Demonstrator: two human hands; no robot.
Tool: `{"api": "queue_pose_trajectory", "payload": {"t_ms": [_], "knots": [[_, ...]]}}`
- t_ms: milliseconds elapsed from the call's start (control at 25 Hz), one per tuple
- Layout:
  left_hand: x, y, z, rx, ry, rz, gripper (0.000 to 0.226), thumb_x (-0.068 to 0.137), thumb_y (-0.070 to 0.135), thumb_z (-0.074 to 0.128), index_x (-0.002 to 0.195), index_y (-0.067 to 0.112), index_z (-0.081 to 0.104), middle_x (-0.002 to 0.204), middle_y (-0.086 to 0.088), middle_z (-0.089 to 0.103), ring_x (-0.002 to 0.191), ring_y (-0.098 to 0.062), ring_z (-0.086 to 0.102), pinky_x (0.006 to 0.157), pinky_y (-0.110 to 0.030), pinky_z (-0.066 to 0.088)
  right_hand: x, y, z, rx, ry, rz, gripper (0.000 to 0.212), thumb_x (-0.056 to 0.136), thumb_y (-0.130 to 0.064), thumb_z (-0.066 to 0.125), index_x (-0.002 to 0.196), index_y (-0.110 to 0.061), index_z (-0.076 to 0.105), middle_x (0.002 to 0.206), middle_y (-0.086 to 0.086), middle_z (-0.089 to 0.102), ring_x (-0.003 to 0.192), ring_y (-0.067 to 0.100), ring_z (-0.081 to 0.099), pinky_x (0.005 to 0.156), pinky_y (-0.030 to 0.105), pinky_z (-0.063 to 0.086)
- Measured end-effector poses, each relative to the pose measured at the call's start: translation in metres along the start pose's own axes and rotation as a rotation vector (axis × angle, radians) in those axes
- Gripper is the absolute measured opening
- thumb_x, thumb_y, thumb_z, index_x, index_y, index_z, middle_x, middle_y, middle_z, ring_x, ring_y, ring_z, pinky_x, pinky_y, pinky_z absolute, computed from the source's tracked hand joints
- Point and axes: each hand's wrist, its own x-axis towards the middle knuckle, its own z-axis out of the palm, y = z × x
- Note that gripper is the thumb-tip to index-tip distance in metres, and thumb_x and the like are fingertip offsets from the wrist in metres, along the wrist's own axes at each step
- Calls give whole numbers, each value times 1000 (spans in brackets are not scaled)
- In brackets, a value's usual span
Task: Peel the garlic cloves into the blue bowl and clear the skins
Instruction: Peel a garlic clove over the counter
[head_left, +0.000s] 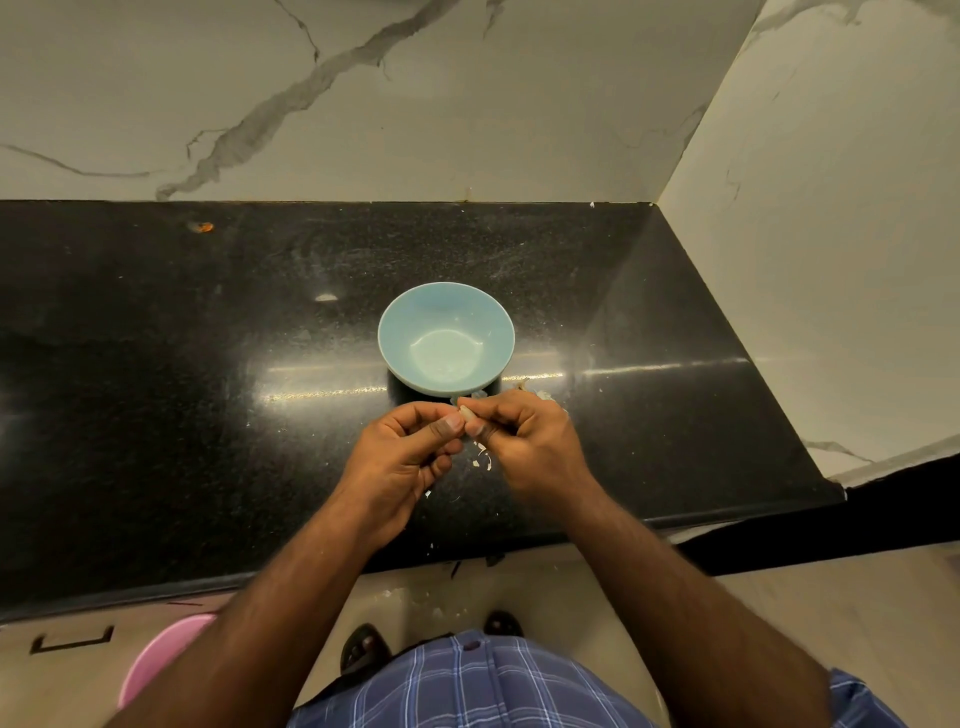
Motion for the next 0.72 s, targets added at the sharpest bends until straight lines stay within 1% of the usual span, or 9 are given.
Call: {"api": "queue_pose_trajectory", "payload": {"t_ms": [160,240,320,400,440,560,640,720], "knots": [[0,0,0,7,-15,5,33,76,18,77,103,2,72,81,-9,70,69,-10,64,59,-18,52,0,-1,1,-7,40,-1,14,87,-7,77,100,-10,79,82,-11,69,82,3,68,75,20,56],[1,0,0,-4,-15,14,33,76,18,78,104,2,73,84,-11,72,71,-12,66,60,-18,52,0,-2,3,6,55,17,12,87,-6,78,98,-10,80,81,-10,71,81,1,68,75,18,56],[2,0,-2,-5,-7,24,30,76,18,78,103,5,74,89,-13,73,74,-13,67,61,-18,53,0,-5,4,80,55,63,13,86,-5,78,94,-14,80,83,-3,77,83,6,73,78,22,58],[3,0,-3,-5,-5,32,27,76,16,77,101,6,76,89,-14,74,72,-13,66,61,-18,53,1,-10,2,150,35,92,19,85,-4,79,89,-23,79,84,0,79,83,13,76,80,27,60],[3,0,-2,-6,-6,38,27,76,15,76,101,5,75,87,-13,74,70,-12,66,60,-18,53,1,-11,0,171,14,100,21,86,-4,78,88,-25,77,84,1,79,83,15,76,80,28,61],[4,0,-3,8,4,85,29,76,11,74,103,2,73,85,-12,75,66,-11,68,61,-18,55,2,-13,-1,214,-48,120,24,89,0,73,96,-22,77,90,4,79,88,18,77,84,30,61],[5,-1,-5,23,14,119,28,76,12,75,102,2,74,87,-14,75,72,-14,70,67,-20,57,2,-13,1,236,-72,130,19,91,-2,71,99,-18,78,94,4,79,93,19,76,89,35,60],[5,-2,-6,37,22,143,25,76,13,76,99,3,75,91,-17,76,83,-21,73,75,-25,59,3,-13,1,260,-68,143,14,92,-6,71,95,-16,79,91,5,79,93,20,76,88,36,60]]}}
